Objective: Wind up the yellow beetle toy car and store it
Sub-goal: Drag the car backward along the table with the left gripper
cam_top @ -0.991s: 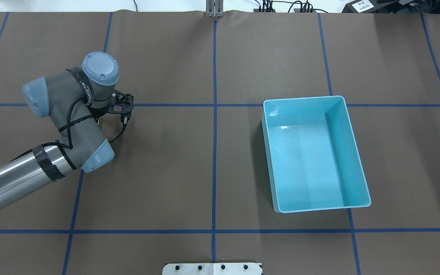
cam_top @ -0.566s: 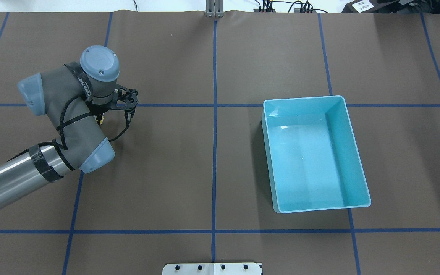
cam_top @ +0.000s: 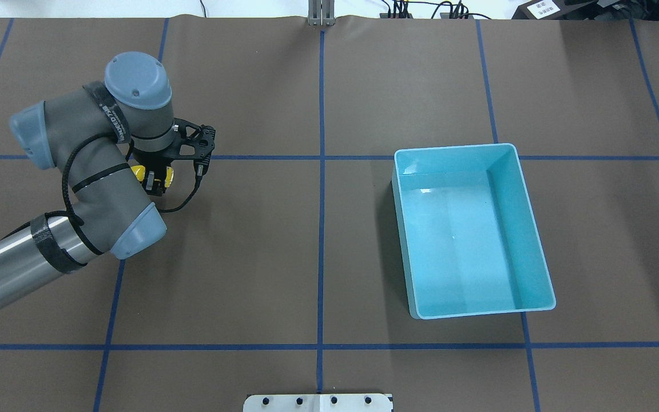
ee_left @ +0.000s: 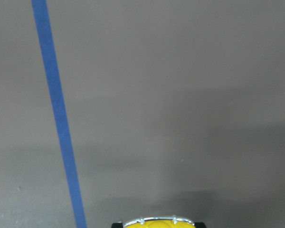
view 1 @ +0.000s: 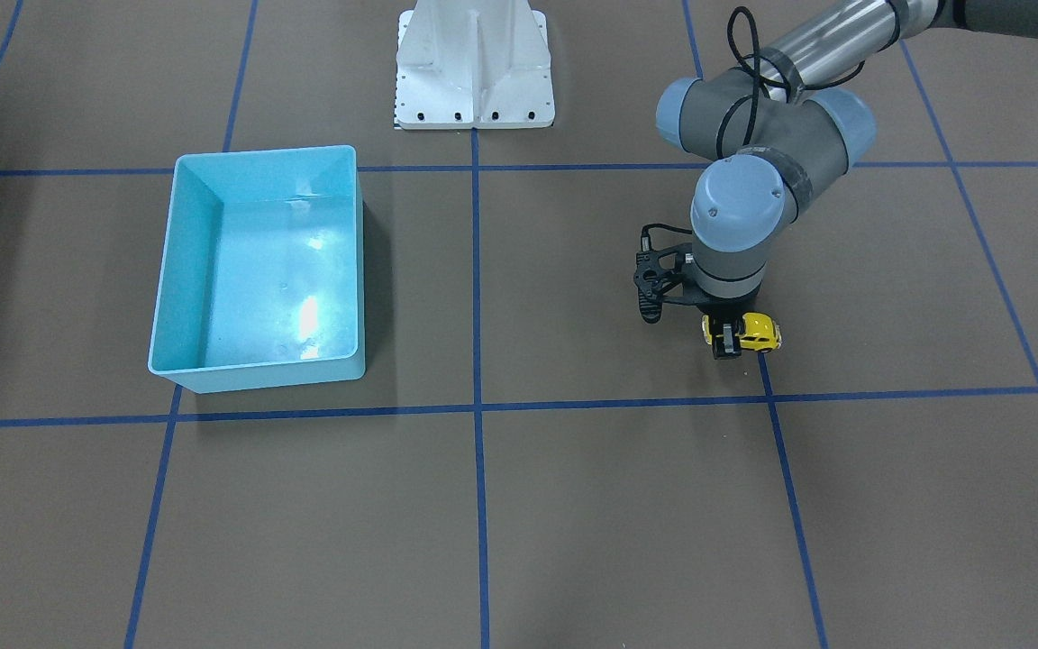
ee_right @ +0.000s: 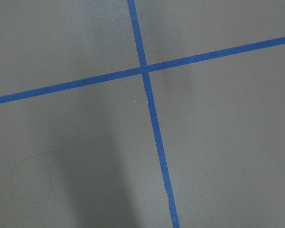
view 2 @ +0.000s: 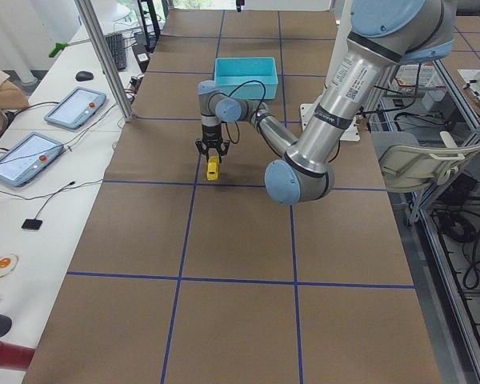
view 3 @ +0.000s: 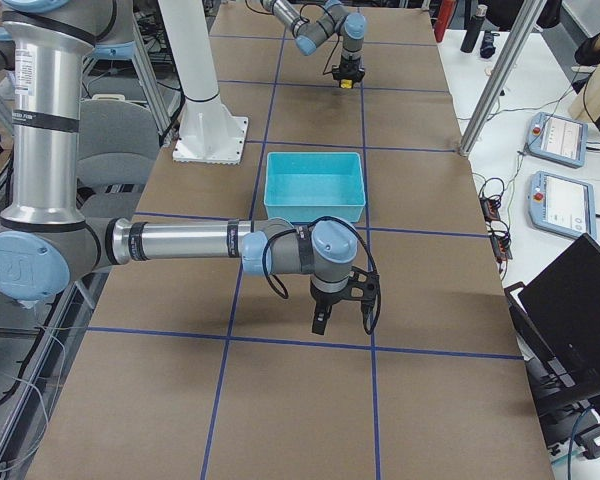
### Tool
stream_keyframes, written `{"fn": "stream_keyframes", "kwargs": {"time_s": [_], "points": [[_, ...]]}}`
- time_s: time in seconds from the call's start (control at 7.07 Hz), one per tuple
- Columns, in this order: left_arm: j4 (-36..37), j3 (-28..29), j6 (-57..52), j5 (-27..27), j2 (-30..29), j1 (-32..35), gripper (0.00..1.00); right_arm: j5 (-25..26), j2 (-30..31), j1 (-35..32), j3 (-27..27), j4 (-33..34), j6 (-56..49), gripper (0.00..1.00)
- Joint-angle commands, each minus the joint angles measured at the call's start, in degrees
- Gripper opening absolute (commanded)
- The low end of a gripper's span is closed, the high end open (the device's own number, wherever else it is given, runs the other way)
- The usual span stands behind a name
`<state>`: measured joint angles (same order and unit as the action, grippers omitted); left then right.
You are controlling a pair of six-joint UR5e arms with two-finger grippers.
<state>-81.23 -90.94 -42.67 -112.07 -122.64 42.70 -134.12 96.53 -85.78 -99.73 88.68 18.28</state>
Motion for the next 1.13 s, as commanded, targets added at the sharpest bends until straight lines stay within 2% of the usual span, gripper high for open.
{"fn": "stream_keyframes", "kwargs": {"time_s": [0.0, 0.99], "points": [[-4.71, -0.20, -2.49, -3.06, 2.48, 0.37, 0.00, 0.00, -0.03, 0.00, 0.06, 0.00, 0.00, 1.00], [-10.00, 0.15, -2.07, -3.59, 5.74, 1.25, 0.00, 0.00, 0.06, 0.00, -0.03, 0.00, 0.00, 1.00]]}}
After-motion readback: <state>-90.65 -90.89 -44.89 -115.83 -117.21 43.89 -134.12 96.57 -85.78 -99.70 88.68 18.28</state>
